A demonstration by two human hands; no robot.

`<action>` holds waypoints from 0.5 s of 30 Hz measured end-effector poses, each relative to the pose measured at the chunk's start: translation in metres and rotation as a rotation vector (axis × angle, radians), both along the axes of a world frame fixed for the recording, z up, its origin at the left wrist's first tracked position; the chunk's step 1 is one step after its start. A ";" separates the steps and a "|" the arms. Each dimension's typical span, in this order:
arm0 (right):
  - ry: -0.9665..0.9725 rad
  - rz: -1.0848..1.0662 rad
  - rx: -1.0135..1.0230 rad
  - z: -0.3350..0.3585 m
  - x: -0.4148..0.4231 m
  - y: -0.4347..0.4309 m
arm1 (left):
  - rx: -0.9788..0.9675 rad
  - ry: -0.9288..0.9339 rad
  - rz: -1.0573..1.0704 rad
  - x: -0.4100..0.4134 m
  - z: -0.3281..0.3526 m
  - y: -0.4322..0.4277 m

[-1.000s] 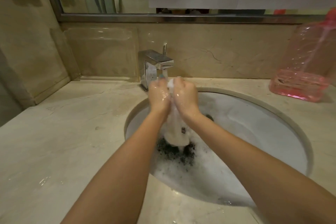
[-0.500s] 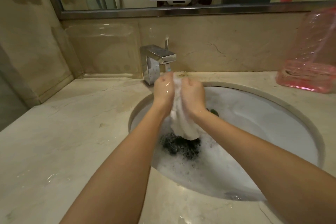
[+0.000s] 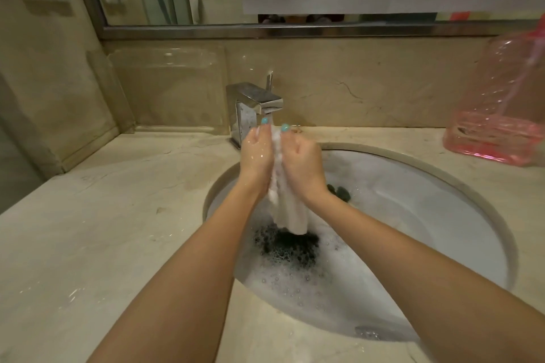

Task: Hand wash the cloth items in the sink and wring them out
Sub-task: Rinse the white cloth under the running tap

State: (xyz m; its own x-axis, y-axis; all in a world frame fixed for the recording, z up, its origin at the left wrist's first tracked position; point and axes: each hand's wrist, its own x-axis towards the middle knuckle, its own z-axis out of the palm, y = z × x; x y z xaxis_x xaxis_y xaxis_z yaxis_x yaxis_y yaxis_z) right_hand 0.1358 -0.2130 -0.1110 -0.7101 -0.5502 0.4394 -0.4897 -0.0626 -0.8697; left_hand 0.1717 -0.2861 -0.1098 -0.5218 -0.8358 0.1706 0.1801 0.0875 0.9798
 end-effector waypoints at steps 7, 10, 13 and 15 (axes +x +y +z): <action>-0.011 0.004 0.042 -0.002 0.008 -0.008 | 0.069 -0.059 -0.060 0.004 -0.003 -0.007; -0.043 -0.132 0.103 0.001 -0.022 0.001 | 0.145 -0.034 -0.124 0.001 0.005 0.002; -0.161 -0.094 0.272 -0.006 -0.050 0.009 | 0.115 0.003 -0.065 0.006 0.003 -0.008; -0.220 -0.043 0.358 -0.010 -0.063 0.015 | -0.059 -0.099 0.007 0.011 -0.008 -0.017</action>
